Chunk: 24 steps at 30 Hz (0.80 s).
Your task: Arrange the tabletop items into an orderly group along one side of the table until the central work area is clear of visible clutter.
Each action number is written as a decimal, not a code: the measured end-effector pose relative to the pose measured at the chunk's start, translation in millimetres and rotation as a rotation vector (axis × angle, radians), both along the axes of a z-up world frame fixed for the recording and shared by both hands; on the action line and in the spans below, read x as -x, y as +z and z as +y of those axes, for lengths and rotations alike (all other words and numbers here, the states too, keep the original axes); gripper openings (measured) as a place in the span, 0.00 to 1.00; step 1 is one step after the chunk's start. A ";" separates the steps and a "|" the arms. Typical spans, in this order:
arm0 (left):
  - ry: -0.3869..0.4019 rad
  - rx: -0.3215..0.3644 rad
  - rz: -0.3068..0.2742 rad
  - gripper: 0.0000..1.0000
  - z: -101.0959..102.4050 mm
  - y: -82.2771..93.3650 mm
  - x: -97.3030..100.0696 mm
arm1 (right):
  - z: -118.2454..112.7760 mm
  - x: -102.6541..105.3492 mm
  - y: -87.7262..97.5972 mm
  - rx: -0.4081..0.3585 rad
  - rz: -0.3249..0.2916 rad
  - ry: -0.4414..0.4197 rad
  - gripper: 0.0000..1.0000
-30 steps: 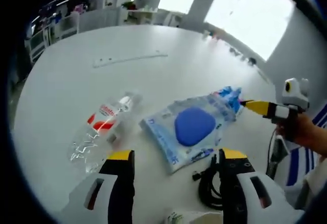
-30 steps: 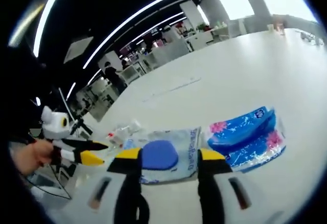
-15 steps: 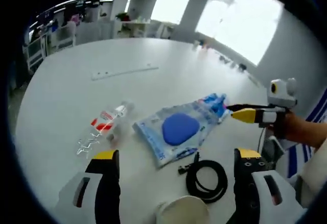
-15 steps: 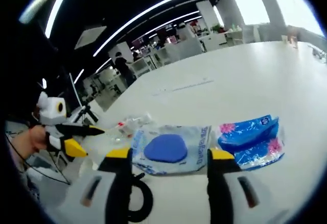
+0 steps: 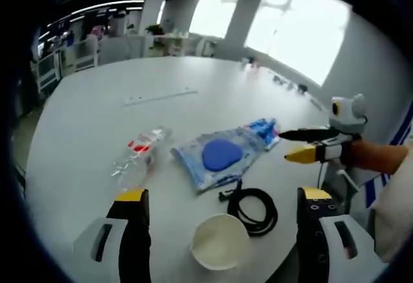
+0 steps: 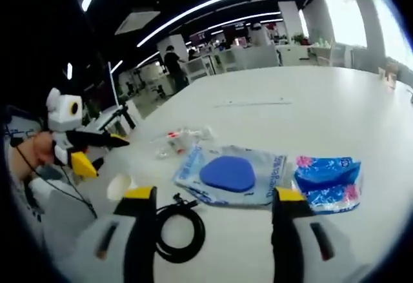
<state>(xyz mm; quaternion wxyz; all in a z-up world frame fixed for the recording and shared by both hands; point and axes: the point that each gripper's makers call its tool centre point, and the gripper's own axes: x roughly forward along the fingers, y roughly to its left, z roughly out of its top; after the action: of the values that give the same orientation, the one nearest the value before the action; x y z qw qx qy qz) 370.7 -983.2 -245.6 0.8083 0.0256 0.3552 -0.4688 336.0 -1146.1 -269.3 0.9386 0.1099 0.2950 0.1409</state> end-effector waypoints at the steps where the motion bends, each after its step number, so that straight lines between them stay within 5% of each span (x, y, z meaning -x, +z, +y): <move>1: 0.004 -0.007 0.004 0.92 3.5 0.3 3.3 | 2.9 2.1 0.3 0.015 -0.001 0.013 0.70; 24: 0.101 -0.024 -0.006 0.82 42.6 19.7 68.2 | 41.5 19.3 -16.4 0.156 0.046 0.196 0.62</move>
<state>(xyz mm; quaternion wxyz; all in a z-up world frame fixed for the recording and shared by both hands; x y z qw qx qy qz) 302.5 -940.6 -225.9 0.8315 0.0186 0.3592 -0.4232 316.7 -1104.6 -285.7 0.9190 0.0102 0.3360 0.2062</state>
